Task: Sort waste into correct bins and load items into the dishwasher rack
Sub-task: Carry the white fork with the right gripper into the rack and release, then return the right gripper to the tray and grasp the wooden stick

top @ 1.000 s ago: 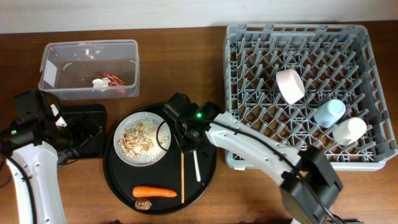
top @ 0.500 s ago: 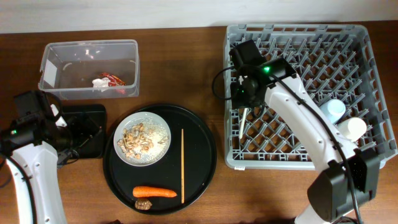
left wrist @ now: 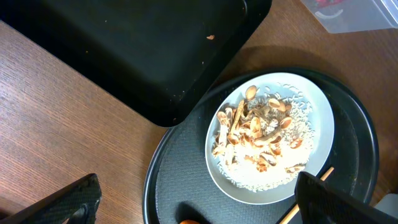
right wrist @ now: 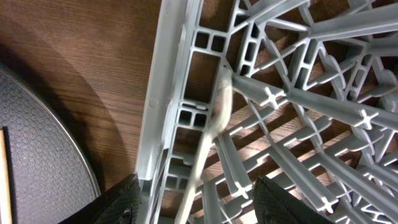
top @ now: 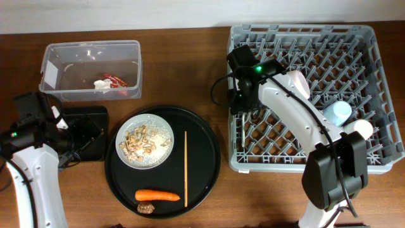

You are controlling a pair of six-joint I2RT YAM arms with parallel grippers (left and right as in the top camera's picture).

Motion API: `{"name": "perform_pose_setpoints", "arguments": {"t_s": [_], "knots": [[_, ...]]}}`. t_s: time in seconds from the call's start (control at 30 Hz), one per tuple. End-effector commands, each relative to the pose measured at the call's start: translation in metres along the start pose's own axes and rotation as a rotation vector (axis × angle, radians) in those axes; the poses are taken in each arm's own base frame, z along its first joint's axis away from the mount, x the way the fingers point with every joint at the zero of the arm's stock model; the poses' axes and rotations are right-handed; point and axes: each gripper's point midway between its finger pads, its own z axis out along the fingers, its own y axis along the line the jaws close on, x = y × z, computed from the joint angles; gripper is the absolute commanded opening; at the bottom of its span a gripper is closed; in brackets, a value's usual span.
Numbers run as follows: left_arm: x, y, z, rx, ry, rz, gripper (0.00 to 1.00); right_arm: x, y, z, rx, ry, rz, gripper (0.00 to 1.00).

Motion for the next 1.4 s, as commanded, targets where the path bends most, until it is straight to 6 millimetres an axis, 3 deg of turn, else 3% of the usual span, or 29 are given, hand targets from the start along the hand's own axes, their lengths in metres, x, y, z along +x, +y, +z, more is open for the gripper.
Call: {"name": "perform_pose_setpoints", "arguments": {"t_s": [0.0, 0.07, 0.1, 0.23, 0.4, 0.53, 0.8, 0.97, 1.2, 1.37], "knots": [[-0.002, -0.002, -0.003, 0.013, -0.008, 0.014, 0.99, -0.006, 0.0, -0.021, -0.012, -0.017, 0.027, 0.61], [-0.003, -0.002, -0.003, 0.014, -0.009, 0.014, 0.99, -0.003, 0.007, -0.037, -0.027, -0.013, 0.049, 0.61], [-0.003, -0.002, -0.003, 0.015, -0.011, 0.014, 0.99, 0.002, 0.023, -0.048, -0.07, -0.012, 0.034, 0.61], [-0.003, -0.002, -0.003, 0.014, -0.011, 0.014, 0.99, 0.023, 0.07, -0.056, -0.114, 0.01, -0.004, 0.61], [-0.003, -0.002, -0.003, 0.014, -0.011, 0.014, 0.99, 0.064, 0.146, -0.03, -0.136, 0.051, -0.085, 0.61], [-0.003, -0.002, -0.003, 0.014, -0.011, 0.014, 0.99, 0.092, 0.179, 0.0, -0.135, 0.081, -0.058, 0.6], [-0.003, -0.002, -0.003, 0.014, -0.011, 0.014, 0.99, 0.142, 0.209, 0.056, -0.16, 0.152, -0.057, 0.54], [-0.003, -0.002, -0.003, 0.015, -0.011, 0.014, 0.99, 0.157, 0.215, 0.08, -0.139, 0.178, -0.07, 0.48], [-0.003, -0.002, -0.003, 0.014, -0.011, 0.014, 0.99, 0.171, 0.207, 0.106, -0.082, 0.241, -0.06, 0.07], [-0.003, -0.002, -0.003, 0.014, -0.01, 0.014, 0.99, 0.166, 0.209, 0.102, -0.089, 0.231, -0.051, 0.04]]}}
